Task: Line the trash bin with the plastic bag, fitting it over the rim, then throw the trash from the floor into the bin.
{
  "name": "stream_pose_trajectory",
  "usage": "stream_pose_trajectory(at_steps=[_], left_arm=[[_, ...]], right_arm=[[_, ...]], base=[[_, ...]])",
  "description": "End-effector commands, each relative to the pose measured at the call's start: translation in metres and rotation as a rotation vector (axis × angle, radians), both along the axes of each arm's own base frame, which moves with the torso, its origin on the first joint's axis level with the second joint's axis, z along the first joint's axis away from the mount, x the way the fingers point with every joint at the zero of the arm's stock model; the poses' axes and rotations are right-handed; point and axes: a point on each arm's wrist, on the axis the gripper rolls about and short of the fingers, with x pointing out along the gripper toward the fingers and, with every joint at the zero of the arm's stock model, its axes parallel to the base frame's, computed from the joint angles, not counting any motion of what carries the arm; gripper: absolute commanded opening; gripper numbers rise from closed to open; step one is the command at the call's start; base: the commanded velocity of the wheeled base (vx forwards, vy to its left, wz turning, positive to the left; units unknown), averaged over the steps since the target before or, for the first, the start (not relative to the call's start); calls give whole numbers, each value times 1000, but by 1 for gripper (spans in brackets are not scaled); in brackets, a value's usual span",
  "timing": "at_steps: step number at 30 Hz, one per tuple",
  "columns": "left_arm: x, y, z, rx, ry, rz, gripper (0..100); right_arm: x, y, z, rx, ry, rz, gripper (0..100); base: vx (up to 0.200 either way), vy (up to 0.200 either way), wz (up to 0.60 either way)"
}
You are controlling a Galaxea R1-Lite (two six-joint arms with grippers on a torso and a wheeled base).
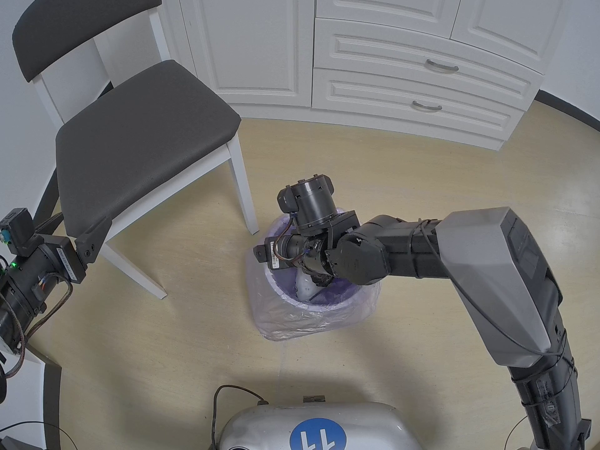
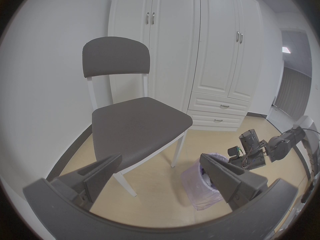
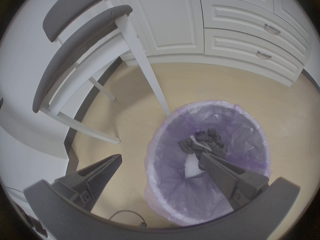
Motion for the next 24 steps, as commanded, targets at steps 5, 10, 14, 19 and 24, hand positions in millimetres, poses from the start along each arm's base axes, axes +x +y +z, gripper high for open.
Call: stream_pose_trajectory(at_steps=[5,10,14,19,24], left_arm=[[1,0,-2,1,9,0,100],[2,0,-2,3,12,2,100],[1,0,-1,1,7,2,100],[0,0,-1,2,4,2,100],[-1,0,0,-1,-2,2,100]], right_arm=[[21,-4,-45,-8,19,-26,100],[38,-17,-52,18,-16,-63,100],[44,-25,-45,32,-29,-82,100],[39,-21,-34,36,-49,-66,100],[35,-21,-31,4,-38,-66,100]], base=[[0,0,0],[0,0,0],[0,0,0],[0,0,0],[0,0,0]])
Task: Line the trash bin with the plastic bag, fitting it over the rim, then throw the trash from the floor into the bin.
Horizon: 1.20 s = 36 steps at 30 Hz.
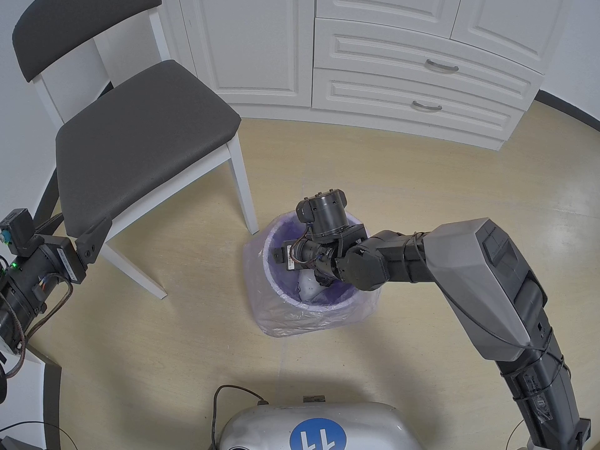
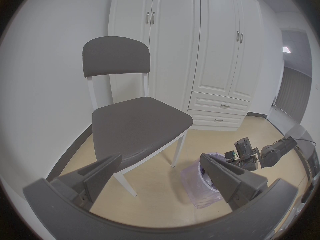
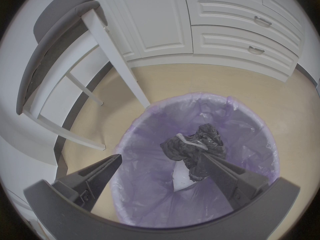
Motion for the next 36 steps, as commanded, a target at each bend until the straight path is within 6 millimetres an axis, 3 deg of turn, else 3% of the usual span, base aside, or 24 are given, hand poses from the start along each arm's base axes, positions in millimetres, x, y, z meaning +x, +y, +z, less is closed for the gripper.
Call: stream_pose_trajectory(at_steps=[1,5,11,21,25,29,34,35,36], left_arm=[[-1,0,1,-2,-6,1,100],[-2,0,1,-2,-8,0,100],[-8,-2,-4,6,4,-20,100],[-15,-10,-28,34,98,-73,100],[-22,-8,-37,39,125,-69,100],[-43,-3,-46,51,119,-60,100],[-60,0,-44,57,69,-60,100],[-60,0,-44,57,69,-60,100],[-63,1,-41,52,46,-56,100]], right_arm=[[-4,-1,13,-2,-1,-3,100],[-18,-7,35,-21,17,2,100],[-51,-37,70,-75,26,-65,100],[-162,-127,123,-175,-3,-198,100],[-191,-159,127,-168,-35,-238,100],[-222,-207,123,-176,-136,-297,100],[-258,-263,120,-243,-304,-392,100],[-258,-263,120,-243,-304,-392,100],[-272,-284,122,-255,-370,-440,100]], base=[[0,0,0],[0,0,0],[0,0,0],[0,0,0],[0,0,0],[0,0,0],[0,0,0],[0,0,0],[0,0,0]])
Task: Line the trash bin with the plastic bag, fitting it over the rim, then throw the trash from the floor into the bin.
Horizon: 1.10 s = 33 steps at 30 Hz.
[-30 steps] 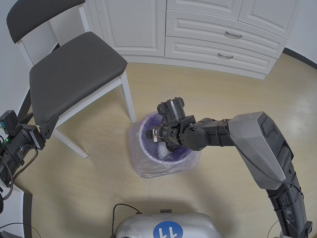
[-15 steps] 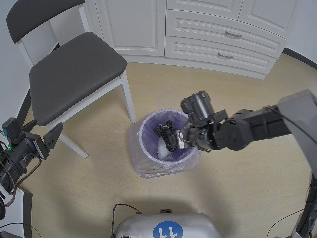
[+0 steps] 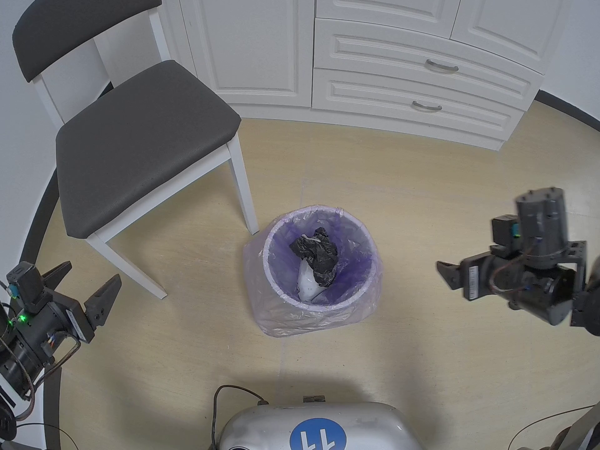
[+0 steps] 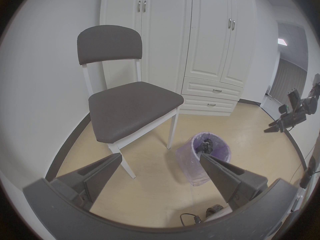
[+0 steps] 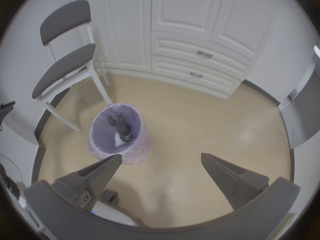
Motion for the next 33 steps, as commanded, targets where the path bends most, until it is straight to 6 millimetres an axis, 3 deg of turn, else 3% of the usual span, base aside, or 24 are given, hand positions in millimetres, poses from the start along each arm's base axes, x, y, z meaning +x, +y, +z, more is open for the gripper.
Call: stream_pose_trajectory(at_steps=[1,6,13,14,15,18,21,29,33], left_arm=[[-30,6,-1,0,-72,7,100],[-39,7,9,-12,-150,8,100],[-59,13,43,-46,-325,58,100],[-59,13,43,-46,-325,58,100],[-69,15,49,-52,-346,86,100],[-80,18,56,-54,-357,99,100],[-106,23,64,-54,-351,125,100],[-144,31,82,-54,-326,221,100],[-174,34,97,-60,-361,272,100]], right_arm=[[-74,-97,19,-41,-308,-180,100],[-106,-122,19,-10,-405,-258,100],[-156,-129,17,143,-572,-306,100],[-156,-129,17,143,-572,-306,100],[-172,-130,17,160,-638,-302,100],[-188,-131,17,172,-705,-300,100],[-210,-133,13,174,-795,-320,100],[-245,-133,-5,137,-783,-375,100],[-272,-133,-22,78,-809,-355,100]], base=[[0,0,0],[0,0,0],[0,0,0],[0,0,0],[0,0,0],[0,0,0],[0,0,0],[0,0,0],[0,0,0]])
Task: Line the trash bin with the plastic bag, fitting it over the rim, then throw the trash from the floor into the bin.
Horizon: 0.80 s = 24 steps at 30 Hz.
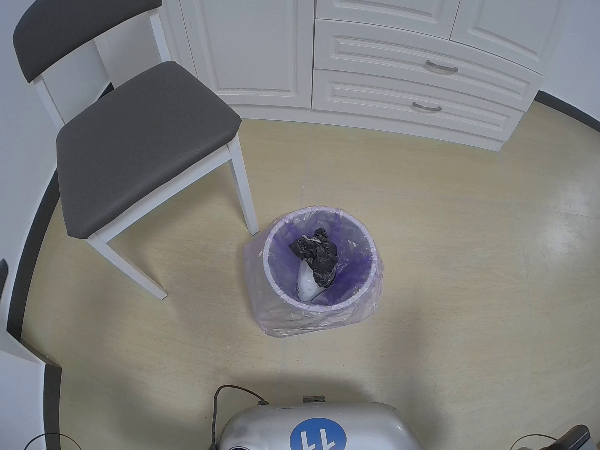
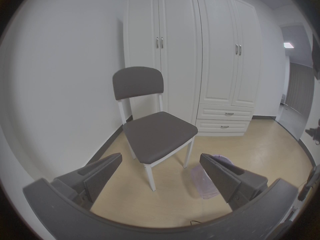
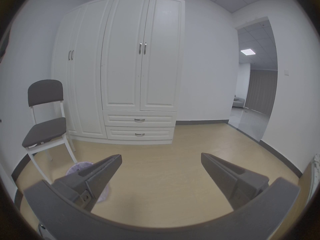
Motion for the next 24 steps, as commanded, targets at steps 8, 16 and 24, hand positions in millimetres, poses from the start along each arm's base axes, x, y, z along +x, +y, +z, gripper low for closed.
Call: stream_pose_trajectory(at_steps=[8,16,24], left_arm=[[-95,6,6,-27,-166,144,100],[-108,7,-27,-18,-141,145,100],[-97,3,-61,-16,-104,165,100]], right_arm=[[-47,0,-25,-46,-95,-26,100],[-40,0,-34,-48,-106,-21,100],[-29,1,-52,-63,-182,-1,100]], base=[[0,0,0],[0,0,0],[0,0,0]])
